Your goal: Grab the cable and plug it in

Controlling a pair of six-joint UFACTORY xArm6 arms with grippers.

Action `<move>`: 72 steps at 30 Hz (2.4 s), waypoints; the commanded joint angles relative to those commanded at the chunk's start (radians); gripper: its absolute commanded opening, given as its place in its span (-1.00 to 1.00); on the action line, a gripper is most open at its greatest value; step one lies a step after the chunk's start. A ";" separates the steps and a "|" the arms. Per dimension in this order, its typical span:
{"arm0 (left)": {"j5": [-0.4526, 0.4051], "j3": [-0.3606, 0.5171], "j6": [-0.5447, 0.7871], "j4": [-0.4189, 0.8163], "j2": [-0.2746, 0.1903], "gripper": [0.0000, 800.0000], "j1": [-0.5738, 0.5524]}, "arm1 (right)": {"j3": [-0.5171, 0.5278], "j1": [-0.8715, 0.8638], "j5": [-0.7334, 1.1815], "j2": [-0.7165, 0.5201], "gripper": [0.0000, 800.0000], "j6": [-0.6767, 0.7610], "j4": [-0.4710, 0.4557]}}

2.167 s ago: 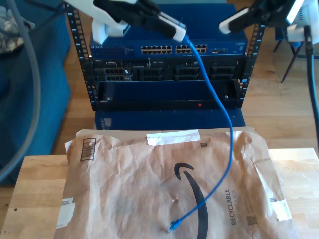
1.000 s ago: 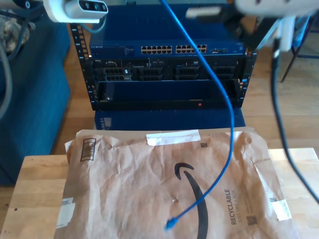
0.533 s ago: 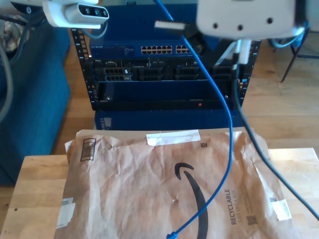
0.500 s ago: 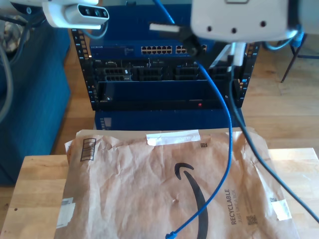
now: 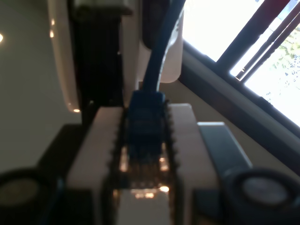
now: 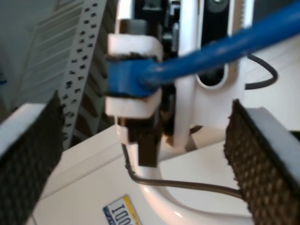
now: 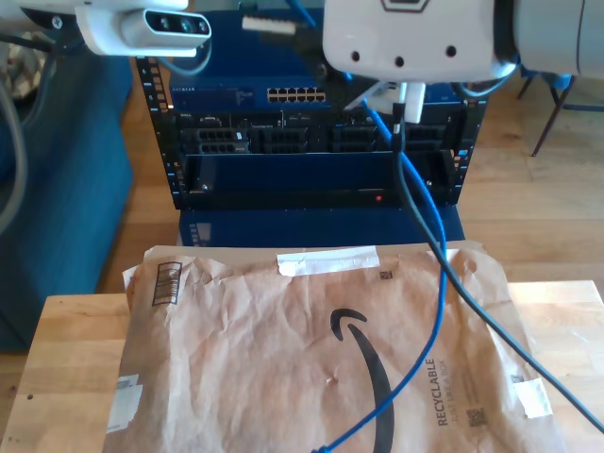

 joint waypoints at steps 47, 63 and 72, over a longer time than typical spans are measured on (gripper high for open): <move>0.011 -0.002 0.000 0.000 -0.002 -0.92 -0.005 | 0.021 0.003 -0.034 0.002 -0.69 0.005 0.031; 0.025 -0.003 -0.005 0.005 -0.006 0.33 -0.009 | 0.023 0.002 -0.034 0.002 -0.95 0.041 0.032; -0.080 -0.012 -0.034 0.120 -0.009 0.81 0.018 | 0.069 -0.005 -0.107 0.038 -0.98 0.035 0.026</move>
